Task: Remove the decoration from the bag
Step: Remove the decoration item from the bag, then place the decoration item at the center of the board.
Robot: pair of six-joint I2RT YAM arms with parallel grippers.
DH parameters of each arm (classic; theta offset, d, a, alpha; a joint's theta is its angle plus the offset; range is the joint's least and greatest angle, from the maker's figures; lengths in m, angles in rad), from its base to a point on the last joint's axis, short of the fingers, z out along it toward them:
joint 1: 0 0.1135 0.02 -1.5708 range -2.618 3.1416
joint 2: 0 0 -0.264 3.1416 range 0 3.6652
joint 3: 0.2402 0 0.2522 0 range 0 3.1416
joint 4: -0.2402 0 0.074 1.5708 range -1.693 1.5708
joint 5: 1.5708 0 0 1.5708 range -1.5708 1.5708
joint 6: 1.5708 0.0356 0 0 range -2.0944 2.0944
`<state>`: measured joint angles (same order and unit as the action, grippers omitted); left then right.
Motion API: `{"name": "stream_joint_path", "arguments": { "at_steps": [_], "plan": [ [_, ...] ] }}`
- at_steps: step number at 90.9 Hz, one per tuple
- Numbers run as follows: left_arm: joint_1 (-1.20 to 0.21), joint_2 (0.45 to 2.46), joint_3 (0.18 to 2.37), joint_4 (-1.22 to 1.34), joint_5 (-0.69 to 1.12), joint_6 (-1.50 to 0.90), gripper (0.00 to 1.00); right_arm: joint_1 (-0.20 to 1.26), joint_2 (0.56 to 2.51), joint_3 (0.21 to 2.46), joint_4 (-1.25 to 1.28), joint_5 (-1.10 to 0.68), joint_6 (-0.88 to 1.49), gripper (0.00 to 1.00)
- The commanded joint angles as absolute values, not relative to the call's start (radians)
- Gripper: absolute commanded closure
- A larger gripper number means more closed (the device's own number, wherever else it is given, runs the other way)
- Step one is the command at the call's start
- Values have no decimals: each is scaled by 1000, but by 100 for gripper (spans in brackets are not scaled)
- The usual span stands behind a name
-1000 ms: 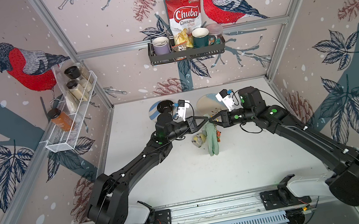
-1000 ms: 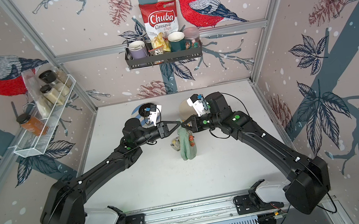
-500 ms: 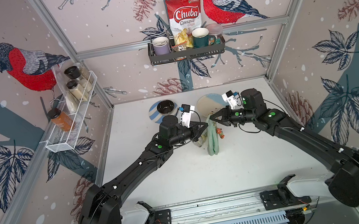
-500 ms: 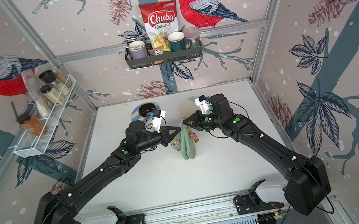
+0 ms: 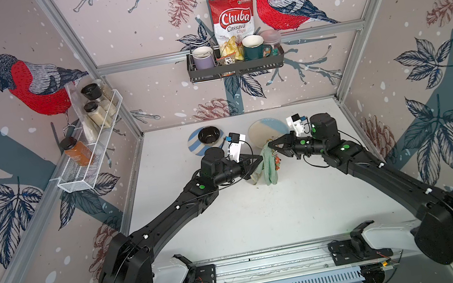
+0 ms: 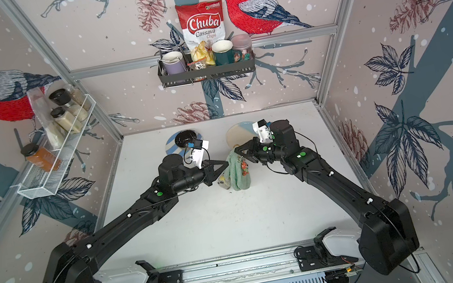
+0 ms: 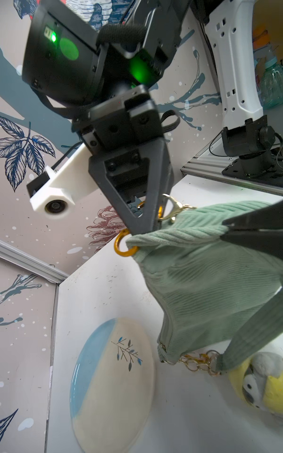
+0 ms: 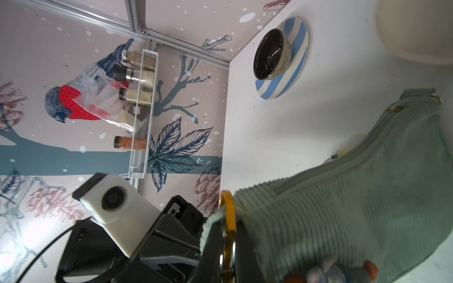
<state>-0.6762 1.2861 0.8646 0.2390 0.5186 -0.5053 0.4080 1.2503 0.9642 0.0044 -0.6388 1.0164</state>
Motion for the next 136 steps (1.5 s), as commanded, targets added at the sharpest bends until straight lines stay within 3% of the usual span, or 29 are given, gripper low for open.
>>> {"name": "stream_joint_path", "arguments": {
  "at_steps": [1, 7, 13, 20, 32, 61, 75, 110, 119, 136],
  "plan": [
    [-650, 1243, 843, 78, 524, -440, 100, 338, 1249, 959, 267, -736, 1084, 100],
    [-606, 1213, 830, 22, 517, -436, 100, 326, 1280, 1038, 25, -821, 853, 100],
    [-574, 1177, 823, -5, 527, -446, 100, 355, 1293, 1143, -279, -787, 577, 100],
    [-567, 1155, 824, -7, 559, -460, 100, 387, 1306, 1197, -439, -763, 458, 100],
    [-569, 1137, 811, 71, 620, -541, 100, 396, 1307, 1162, -378, -705, 514, 100],
    [-634, 1177, 872, 48, 586, -507, 100, 365, 1336, 1027, -499, -196, 544, 100],
    [-754, 1368, 1033, -17, 551, -426, 100, 313, 1372, 919, -474, -108, 570, 100],
    [-840, 1923, 1433, -63, 473, -439, 99, 257, 1434, 862, -447, 73, 551, 80],
    [-840, 1998, 1477, -65, 454, -455, 92, 256, 1454, 881, -455, 112, 532, 74],
    [-814, 1953, 1510, -105, 426, -434, 53, 254, 1434, 905, -488, 212, 515, 52]
  ]
}}
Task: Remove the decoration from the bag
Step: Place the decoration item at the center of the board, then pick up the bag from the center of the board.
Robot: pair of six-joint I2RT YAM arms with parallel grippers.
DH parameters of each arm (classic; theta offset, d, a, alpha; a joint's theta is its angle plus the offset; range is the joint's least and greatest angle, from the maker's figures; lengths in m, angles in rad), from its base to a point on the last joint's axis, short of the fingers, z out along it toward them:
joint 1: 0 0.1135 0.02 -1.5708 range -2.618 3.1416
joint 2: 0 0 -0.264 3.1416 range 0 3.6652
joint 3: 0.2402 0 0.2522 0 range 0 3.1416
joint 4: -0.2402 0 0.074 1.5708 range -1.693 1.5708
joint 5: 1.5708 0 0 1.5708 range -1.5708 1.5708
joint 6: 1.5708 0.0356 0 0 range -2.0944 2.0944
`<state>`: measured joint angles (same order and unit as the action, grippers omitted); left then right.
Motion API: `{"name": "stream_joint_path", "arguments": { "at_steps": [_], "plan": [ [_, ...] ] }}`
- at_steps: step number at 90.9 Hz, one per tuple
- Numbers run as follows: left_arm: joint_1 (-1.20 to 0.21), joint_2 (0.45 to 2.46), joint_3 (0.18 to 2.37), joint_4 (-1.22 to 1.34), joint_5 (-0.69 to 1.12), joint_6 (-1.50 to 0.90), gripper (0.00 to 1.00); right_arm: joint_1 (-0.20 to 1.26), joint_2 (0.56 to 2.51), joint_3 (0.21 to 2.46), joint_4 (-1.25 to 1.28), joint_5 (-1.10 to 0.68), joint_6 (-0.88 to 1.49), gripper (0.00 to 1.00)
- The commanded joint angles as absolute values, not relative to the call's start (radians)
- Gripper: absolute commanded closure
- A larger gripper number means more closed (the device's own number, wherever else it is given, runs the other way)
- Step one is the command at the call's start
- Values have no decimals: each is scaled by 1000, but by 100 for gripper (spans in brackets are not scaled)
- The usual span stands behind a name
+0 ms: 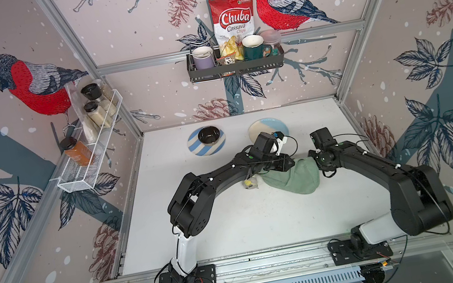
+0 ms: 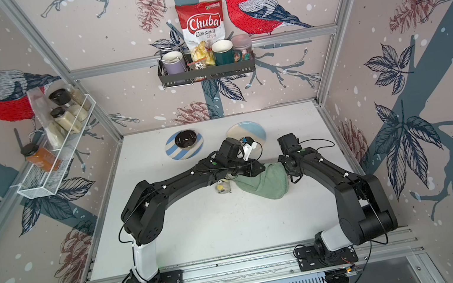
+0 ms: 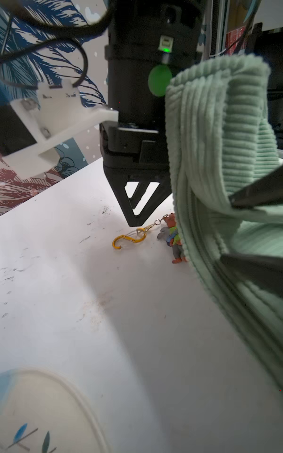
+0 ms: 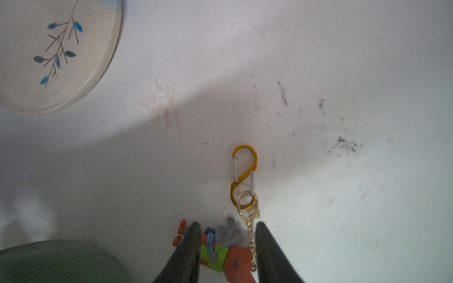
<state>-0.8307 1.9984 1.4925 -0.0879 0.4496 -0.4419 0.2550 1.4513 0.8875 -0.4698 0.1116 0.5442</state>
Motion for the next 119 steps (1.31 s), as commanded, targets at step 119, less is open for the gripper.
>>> {"name": "stream_joint_path", "arguments": {
  "at_steps": [119],
  "plan": [
    [-601, 1821, 1133, 232, 739, -566, 33, 529, 1430, 1040, -614, -8, 427, 34]
  ]
}}
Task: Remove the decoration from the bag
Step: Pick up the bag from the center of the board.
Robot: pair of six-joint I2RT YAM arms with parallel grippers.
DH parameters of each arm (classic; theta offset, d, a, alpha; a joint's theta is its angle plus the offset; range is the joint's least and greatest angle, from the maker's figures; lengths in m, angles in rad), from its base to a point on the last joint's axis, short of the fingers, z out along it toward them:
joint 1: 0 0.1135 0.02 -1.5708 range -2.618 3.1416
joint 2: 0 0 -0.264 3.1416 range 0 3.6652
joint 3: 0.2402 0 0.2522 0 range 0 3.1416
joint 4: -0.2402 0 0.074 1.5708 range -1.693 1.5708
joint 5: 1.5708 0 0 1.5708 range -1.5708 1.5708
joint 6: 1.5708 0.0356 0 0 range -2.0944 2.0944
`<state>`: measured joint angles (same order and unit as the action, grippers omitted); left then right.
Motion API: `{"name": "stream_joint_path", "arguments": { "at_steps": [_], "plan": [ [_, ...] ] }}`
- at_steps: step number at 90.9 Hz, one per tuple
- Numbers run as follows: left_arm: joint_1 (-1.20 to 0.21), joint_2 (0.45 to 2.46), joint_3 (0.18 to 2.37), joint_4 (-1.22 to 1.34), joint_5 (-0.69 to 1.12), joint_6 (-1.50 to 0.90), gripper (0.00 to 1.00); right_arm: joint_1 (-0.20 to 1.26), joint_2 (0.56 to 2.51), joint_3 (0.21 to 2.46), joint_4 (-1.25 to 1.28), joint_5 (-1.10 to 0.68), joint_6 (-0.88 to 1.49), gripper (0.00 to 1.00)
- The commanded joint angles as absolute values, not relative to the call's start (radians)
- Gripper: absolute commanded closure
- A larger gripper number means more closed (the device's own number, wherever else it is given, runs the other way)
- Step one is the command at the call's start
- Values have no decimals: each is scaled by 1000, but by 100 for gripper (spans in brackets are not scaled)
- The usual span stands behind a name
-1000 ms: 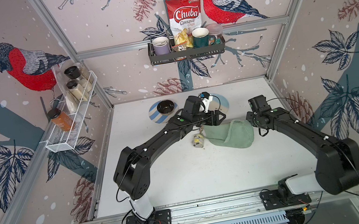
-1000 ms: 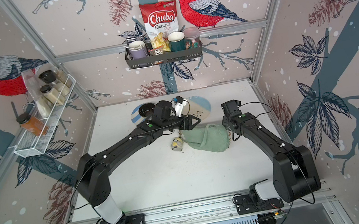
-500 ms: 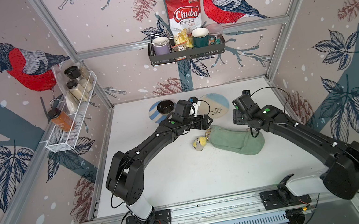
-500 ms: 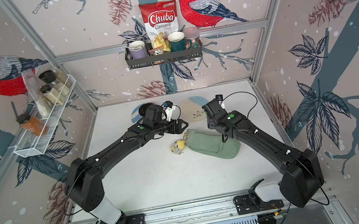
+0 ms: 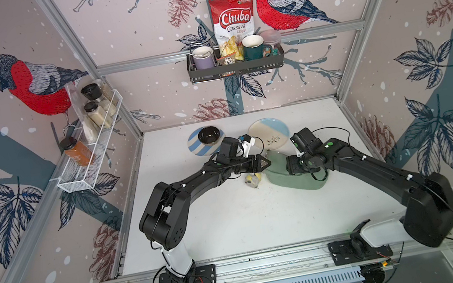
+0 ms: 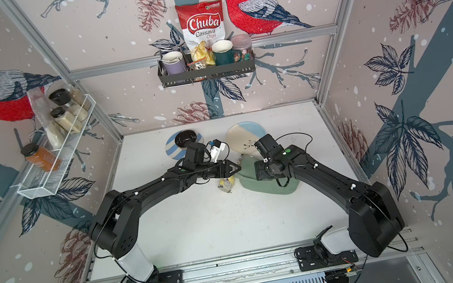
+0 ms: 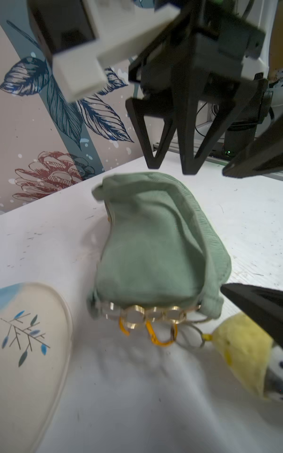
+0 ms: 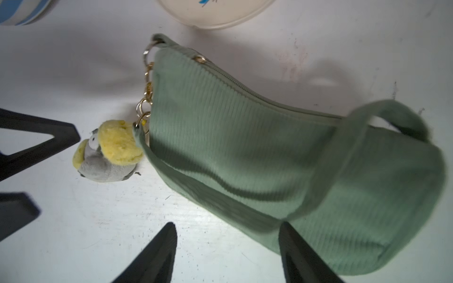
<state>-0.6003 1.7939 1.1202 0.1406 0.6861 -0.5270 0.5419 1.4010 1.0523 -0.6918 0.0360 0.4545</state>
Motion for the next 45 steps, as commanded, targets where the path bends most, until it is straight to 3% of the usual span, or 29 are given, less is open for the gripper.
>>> {"name": "stream_joint_path", "arguments": {
  "at_steps": [1, 17, 30, 45],
  "plan": [
    [-601, 1823, 1134, 220, 736, -558, 33, 526, 1437, 1038, -608, -10, 427, 34],
    [-579, 1789, 1074, 35, 580, -441, 28, 486, 1552, 1067, -562, -5, 418, 35],
    [-590, 1716, 1057, -45, 432, -388, 22, 557, 1590, 1110, -587, 70, 407, 26],
    [-643, 1723, 1080, -103, 323, -336, 15, 565, 1589, 1098, -582, 81, 430, 25]
  ]
}}
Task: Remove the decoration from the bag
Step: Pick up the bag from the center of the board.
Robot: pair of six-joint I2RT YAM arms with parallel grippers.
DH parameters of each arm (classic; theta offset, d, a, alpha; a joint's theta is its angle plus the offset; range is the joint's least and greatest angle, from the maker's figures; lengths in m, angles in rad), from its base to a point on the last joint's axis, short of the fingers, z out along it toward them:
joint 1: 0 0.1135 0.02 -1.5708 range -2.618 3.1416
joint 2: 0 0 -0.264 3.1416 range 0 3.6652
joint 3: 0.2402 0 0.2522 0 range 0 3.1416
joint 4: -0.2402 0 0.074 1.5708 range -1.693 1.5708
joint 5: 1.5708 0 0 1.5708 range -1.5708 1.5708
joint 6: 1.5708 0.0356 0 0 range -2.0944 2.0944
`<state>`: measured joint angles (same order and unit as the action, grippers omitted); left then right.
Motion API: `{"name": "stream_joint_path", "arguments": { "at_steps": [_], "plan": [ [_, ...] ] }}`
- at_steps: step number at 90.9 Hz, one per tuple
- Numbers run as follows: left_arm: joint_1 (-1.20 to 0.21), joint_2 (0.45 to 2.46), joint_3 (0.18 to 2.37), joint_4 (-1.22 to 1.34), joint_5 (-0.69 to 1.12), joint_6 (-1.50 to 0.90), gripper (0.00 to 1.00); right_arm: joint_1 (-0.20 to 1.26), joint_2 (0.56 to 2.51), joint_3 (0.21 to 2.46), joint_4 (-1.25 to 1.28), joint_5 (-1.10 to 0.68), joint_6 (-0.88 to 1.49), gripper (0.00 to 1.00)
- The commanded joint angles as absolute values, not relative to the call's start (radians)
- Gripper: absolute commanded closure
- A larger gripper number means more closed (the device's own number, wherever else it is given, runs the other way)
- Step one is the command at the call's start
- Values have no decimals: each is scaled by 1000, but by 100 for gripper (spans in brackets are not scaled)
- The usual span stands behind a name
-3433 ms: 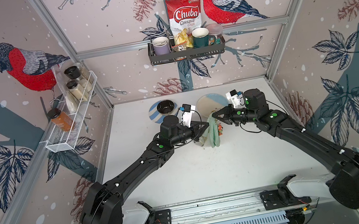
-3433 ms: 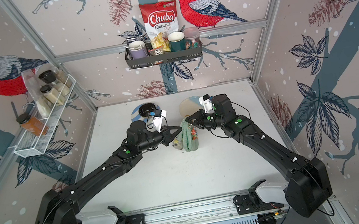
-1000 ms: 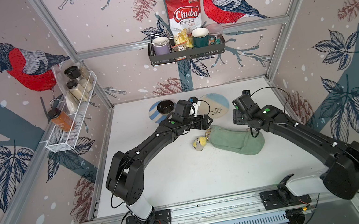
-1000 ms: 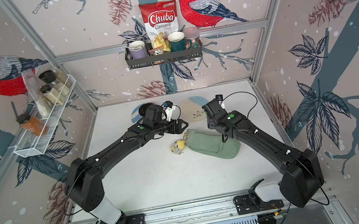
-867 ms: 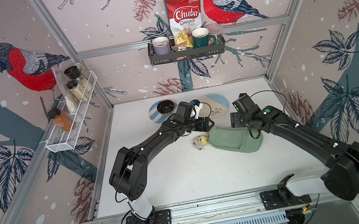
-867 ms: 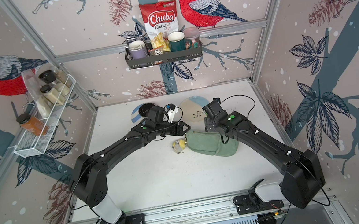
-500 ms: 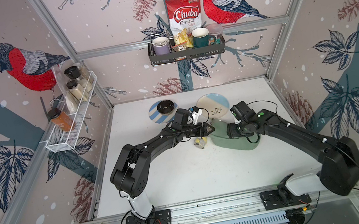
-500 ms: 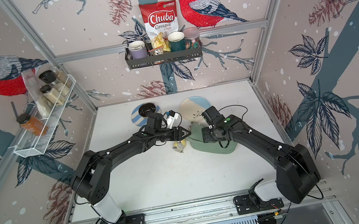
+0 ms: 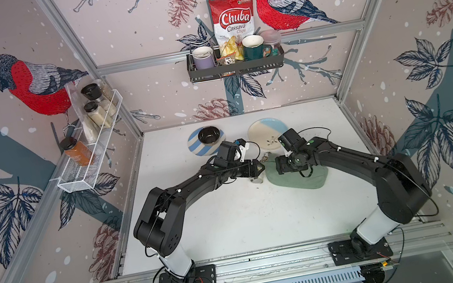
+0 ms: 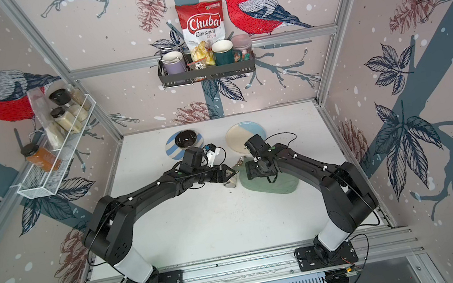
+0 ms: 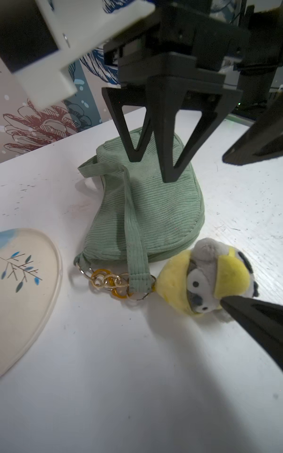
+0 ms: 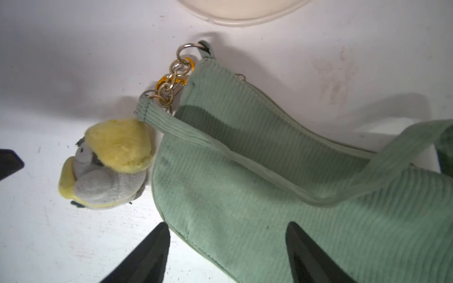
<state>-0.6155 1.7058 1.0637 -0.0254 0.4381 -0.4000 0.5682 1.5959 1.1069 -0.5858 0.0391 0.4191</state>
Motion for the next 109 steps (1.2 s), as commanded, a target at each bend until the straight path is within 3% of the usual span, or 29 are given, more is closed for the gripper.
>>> {"name": "stream_joint_path", "arguments": {
  "at_steps": [1, 15, 27, 33, 40, 49, 64, 73, 81, 99, 109],
  "plan": [
    [-646, 1730, 1082, -108, 316, -334, 15, 564, 1587, 1095, -580, 83, 433, 25],
    [-689, 1806, 1152, -225, 202, -275, 18, 534, 1553, 1071, -575, 76, 446, 25],
    [-709, 1858, 1215, -312, 100, -236, 28, 528, 1526, 1059, -570, 69, 446, 25],
    [-715, 1877, 1246, -337, 101, -225, 42, 535, 1527, 1051, -561, 61, 453, 26],
    [-715, 1859, 1284, -391, 136, -214, 71, 541, 1529, 1042, -556, 54, 457, 26],
    [-707, 1719, 1325, -471, 236, -205, 100, 543, 1510, 1032, -563, 59, 448, 27],
    [-674, 1471, 1449, -785, 457, -103, 100, 548, 1408, 1021, -561, 88, 332, 28],
    [-634, 1372, 1479, -813, 616, -134, 100, 548, 1335, 1017, -524, 35, 271, 29],
    [-597, 1338, 1457, -618, 783, -298, 100, 551, 1287, 1012, -471, -35, 245, 30],
    [-547, 1292, 1288, -14, 933, -745, 100, 563, 1200, 968, -399, -66, 263, 32],
    [-524, 1269, 1264, -16, 927, -716, 100, 563, 1101, 872, -300, -126, 268, 43]
  ]
}}
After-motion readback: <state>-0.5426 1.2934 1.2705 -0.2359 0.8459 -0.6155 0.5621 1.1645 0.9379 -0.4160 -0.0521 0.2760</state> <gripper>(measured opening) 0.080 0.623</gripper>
